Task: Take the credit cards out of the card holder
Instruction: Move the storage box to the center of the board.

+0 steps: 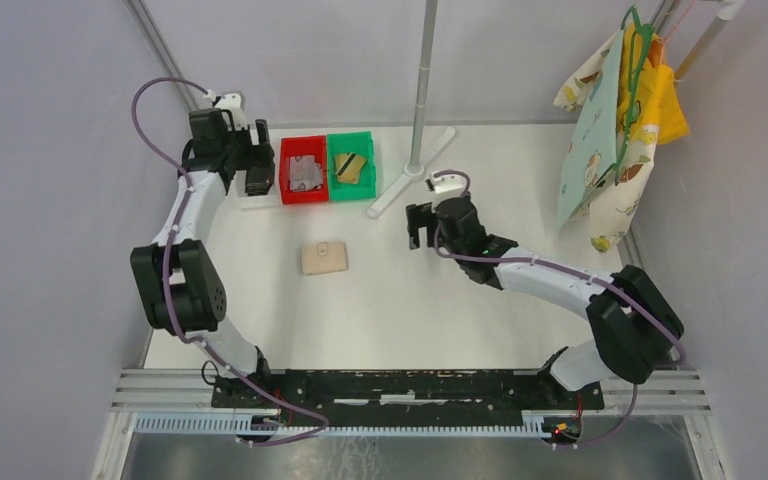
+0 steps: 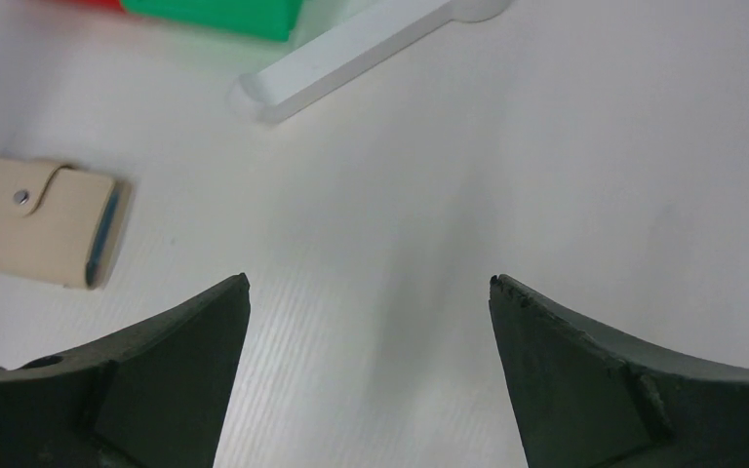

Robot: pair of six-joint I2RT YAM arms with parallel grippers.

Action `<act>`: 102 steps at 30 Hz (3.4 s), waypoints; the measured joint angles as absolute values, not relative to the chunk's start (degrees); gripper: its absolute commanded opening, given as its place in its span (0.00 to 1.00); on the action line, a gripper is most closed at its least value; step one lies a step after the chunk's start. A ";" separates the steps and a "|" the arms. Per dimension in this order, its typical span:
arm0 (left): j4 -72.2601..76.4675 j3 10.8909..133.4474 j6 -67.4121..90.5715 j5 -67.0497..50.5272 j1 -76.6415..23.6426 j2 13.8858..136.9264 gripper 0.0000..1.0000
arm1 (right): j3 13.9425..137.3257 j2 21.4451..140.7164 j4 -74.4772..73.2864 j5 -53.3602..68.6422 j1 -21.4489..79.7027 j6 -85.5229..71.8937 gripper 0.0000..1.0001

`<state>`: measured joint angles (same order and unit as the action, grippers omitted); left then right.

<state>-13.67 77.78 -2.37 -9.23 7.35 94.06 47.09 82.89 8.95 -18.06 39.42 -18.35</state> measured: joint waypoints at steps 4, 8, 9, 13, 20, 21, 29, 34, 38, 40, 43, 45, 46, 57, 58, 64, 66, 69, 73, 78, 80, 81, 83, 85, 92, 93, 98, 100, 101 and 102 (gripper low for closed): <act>-16.29 85.71 -1.74 -9.39 6.42 102.24 0.85 | 51.33 87.46 6.63 -20.27 46.37 -17.74 0.98; -17.80 90.89 -1.45 -8.88 4.62 107.85 0.76 | 56.51 92.53 4.12 -21.02 51.72 -17.21 0.98; -18.02 92.09 -1.17 -8.75 4.19 109.16 0.72 | 58.26 93.97 3.29 -21.04 52.84 -17.06 0.98; -18.59 98.04 0.01 -7.62 2.96 115.07 0.59 | 64.60 99.26 1.21 -20.56 55.57 -16.62 0.98; -18.76 103.26 0.40 -4.29 2.87 123.66 0.53 | 76.29 108.09 -3.44 -17.26 56.60 -16.27 0.98; -18.98 103.28 0.45 -4.01 2.87 124.64 0.52 | 78.91 109.97 -4.45 -16.75 56.69 -16.19 0.98; -19.62 103.28 1.98 -3.60 2.92 127.35 0.38 | 90.11 119.90 -8.43 -15.22 57.67 -15.33 0.98; -18.63 102.54 2.37 -3.49 2.74 127.24 0.24 | 97.23 125.93 -10.20 -14.39 57.78 -14.85 0.98; -14.44 97.30 2.39 -2.96 2.81 124.62 0.20 | 100.25 129.19 -10.55 -13.37 57.98 -14.02 0.98; -13.10 93.25 2.42 -2.37 2.81 121.99 0.18 | 100.42 129.99 -10.50 -12.29 57.98 -13.37 0.98; -12.60 87.79 2.46 -1.45 2.87 118.13 0.14 | 100.42 131.28 -10.52 -10.02 58.02 -11.53 0.98; -12.27 83.94 2.83 -0.47 2.87 115.33 0.12 | 100.42 132.03 -10.31 -8.40 58.02 -10.09 0.98; -12.08 82.26 2.94 0.08 2.87 114.04 0.11 | 100.42 132.09 -10.07 -7.62 57.98 -9.23 0.98; -13.50 70.37 2.52 3.44 4.51 103.98 0.07 | 89.41 127.24 -1.83 0.27 58.00 -5.98 0.84; -13.96 69.71 2.00 3.33 5.23 103.33 0.06 | 86.48 125.60 -0.38 0.64 58.28 -6.15 0.80; -15.38 65.43 -1.76 3.09 9.21 99.02 0.05 | 72.05 116.57 4.69 0.64 61.67 -7.11 0.67; -16.25 63.11 -2.70 2.94 9.93 96.49 0.05 | 67.31 113.27 5.74 -0.27 63.20 -7.84 0.65; -18.06 59.64 -4.23 2.26 9.61 92.09 0.05 | 59.59 107.68 7.29 -2.11 64.69 -9.41 0.62; -20.08 55.53 -5.96 1.30 7.05 86.72 0.05 | 49.87 99.42 7.66 -5.69 65.10 -11.31 0.61; -23.20 52.80 -6.26 0.91 2.46 82.85 0.03 | 39.00 88.64 6.66 -10.94 64.84 -13.47 0.61; -24.40 52.23 -5.76 1.06 -0.03 81.97 0.02 | 35.57 84.71 5.96 -12.03 64.75 -14.17 0.62; -24.67 52.12 -5.39 1.10 -1.04 81.80 0.02 | 34.50 83.40 5.69 -12.19 64.75 -14.44 0.63; -25.21 52.12 -4.23 1.26 -3.55 81.80 0.02 | 32.12 80.60 5.39 -12.23 64.75 -14.96 0.66; -25.54 52.12 -2.28 1.54 -5.93 81.80 0.02 | 30.41 78.56 5.06 -12.16 64.75 -15.29 0.73; -26.00 54.78 5.30 2.48 -10.02 86.24 0.02 | 28.95 75.00 2.17 -12.64 64.66 -15.79 0.97; -25.87 55.57 6.07 2.61 -10.02 87.13 0.02 | 28.95 74.54 1.65 -12.75 64.47 -15.81 0.98; -23.64 58.19 11.05 3.20 -10.87 90.43 0.02 | 29.06 71.13 -0.21 -12.40 61.63 -16.32 0.98; -22.96 58.22 12.86 3.97 -12.01 90.63 0.02 | 29.54 70.08 -0.93 -11.86 59.86 -16.64 0.98; -22.81 58.22 13.78 4.10 -12.80 90.72 0.02 | 29.85 69.78 -1.19 -11.64 59.20 -16.73 0.98; -22.57 58.22 14.52 4.10 -13.67 90.80 0.02 | 30.28 69.52 -1.50 -11.38 58.35 -16.80 0.98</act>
<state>-22.57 58.22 14.52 4.10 -13.67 90.80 30.28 69.52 -1.50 -11.38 58.35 -16.80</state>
